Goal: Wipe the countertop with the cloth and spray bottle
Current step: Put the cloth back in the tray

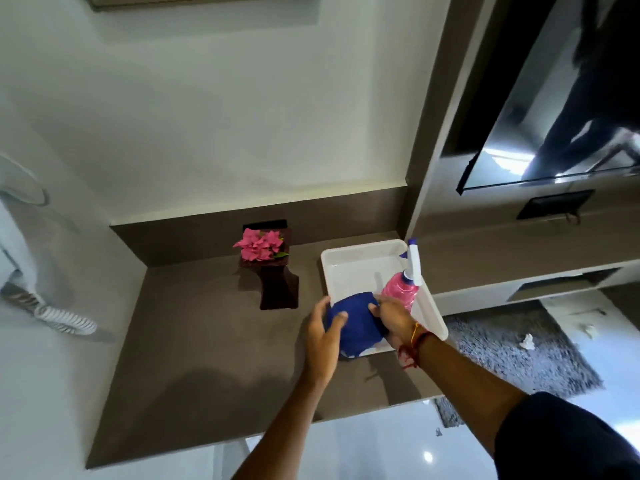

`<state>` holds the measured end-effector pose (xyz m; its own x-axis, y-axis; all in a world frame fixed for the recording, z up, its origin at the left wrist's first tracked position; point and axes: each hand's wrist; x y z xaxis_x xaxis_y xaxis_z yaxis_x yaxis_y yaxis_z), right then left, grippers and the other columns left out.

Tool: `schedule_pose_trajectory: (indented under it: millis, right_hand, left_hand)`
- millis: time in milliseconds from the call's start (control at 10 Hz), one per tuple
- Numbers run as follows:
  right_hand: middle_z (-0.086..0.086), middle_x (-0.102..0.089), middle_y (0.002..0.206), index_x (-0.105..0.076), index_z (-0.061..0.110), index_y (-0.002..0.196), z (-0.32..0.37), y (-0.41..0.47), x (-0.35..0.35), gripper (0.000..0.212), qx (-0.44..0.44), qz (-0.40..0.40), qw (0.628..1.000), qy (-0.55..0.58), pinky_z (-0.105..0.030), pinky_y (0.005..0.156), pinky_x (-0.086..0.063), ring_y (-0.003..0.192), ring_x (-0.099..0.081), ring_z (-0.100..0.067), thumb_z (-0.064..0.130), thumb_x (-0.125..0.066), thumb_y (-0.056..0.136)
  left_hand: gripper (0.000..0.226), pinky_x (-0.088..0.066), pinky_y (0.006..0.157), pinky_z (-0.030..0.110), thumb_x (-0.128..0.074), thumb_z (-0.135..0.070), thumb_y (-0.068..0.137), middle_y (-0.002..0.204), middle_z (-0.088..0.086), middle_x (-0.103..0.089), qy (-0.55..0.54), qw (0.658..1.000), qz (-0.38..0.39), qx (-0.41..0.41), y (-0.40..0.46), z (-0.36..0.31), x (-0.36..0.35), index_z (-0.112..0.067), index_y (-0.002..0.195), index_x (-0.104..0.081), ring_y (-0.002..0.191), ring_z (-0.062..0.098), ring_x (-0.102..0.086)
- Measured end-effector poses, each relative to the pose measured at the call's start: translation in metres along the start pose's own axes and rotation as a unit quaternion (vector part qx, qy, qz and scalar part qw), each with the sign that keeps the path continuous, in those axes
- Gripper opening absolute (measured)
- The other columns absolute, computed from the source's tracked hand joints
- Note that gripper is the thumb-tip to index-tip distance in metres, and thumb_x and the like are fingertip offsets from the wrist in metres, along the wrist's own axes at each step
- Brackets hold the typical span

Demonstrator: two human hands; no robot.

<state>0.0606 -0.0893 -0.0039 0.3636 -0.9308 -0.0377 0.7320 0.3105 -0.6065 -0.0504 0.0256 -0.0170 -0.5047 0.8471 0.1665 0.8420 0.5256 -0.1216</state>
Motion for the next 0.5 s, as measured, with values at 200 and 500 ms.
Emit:
schedule_pose_trajectory:
  millis: [200, 500]
  right_hand:
    - [-0.015, -0.067, 0.111, -0.066, 0.006, 0.102, -0.009, 0.011, 0.013, 0.022, 0.014, 0.007, 0.998, 0.054, -0.046, 0.098, -0.051, 0.103, -0.063, -0.031, 0.002, -0.045, 0.097]
    - [-0.017, -0.064, 0.102, -0.056, -0.001, 0.113, -0.025, 0.007, 0.016, 0.024, 0.117, -0.057, 0.898, -0.421, -0.032, 0.076, -0.053, 0.087, -0.059, -0.026, 0.000, -0.044, 0.092]
  left_hand:
    - [0.026, -0.055, 0.084, 0.053, -0.060, -0.015, 0.096, 0.109, 0.017, -0.068, 0.089, 0.996, 0.008, 0.012, 0.037, -0.004, -0.018, -0.002, 0.118, -0.059, 0.097, 0.032, -0.066]
    - [0.052, -0.054, 0.086, 0.039, -0.067, -0.029, 0.090, 0.130, 0.016, -0.054, 0.539, 0.839, 0.049, -0.048, 0.042, 0.000, -0.045, -0.011, 0.134, -0.045, 0.112, 0.031, -0.054]
Point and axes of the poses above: each hand's wrist, its own y-axis towards the middle knuckle, its own x-axis out of the back of the hand, z = x × y
